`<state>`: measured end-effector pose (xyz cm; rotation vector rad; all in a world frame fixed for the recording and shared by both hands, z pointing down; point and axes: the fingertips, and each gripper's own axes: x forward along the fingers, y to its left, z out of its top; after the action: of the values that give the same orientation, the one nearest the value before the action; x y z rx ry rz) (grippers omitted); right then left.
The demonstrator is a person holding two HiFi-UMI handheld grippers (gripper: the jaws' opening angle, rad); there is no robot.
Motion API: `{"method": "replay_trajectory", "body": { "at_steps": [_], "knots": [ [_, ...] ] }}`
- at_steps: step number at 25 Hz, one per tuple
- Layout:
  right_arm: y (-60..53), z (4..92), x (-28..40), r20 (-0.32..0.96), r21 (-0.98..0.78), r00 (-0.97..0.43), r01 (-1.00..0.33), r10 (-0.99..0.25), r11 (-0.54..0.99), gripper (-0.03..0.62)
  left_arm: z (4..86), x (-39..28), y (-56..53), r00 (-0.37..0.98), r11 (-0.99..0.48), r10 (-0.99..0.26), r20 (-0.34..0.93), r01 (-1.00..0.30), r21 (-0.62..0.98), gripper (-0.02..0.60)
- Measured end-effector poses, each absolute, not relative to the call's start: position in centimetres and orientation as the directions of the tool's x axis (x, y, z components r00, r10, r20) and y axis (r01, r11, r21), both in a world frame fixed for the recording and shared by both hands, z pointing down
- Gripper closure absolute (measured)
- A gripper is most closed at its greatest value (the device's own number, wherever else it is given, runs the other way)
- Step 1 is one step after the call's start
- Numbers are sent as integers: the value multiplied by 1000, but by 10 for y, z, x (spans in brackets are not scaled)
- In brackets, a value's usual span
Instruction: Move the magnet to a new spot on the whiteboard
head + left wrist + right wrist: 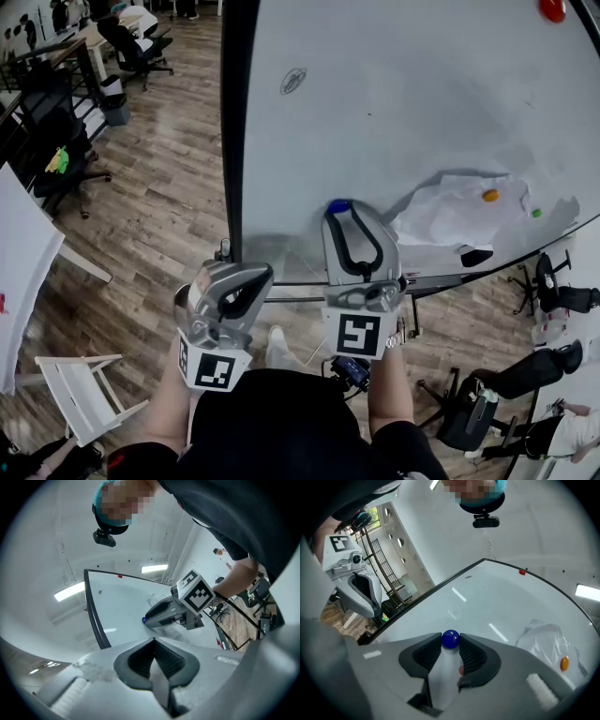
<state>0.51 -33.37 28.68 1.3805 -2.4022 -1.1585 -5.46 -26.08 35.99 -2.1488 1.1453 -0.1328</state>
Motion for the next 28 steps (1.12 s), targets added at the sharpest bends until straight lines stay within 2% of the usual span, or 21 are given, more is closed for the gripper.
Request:
{"method": "replay_trajectory", "body": {
  "at_steps": [28],
  "knots": [
    [-328, 287, 9, -242, 684, -567, -675, -788, 276, 471, 356, -54, -257, 607, -366, -763, -220, -687, -628, 580]
  ]
}}
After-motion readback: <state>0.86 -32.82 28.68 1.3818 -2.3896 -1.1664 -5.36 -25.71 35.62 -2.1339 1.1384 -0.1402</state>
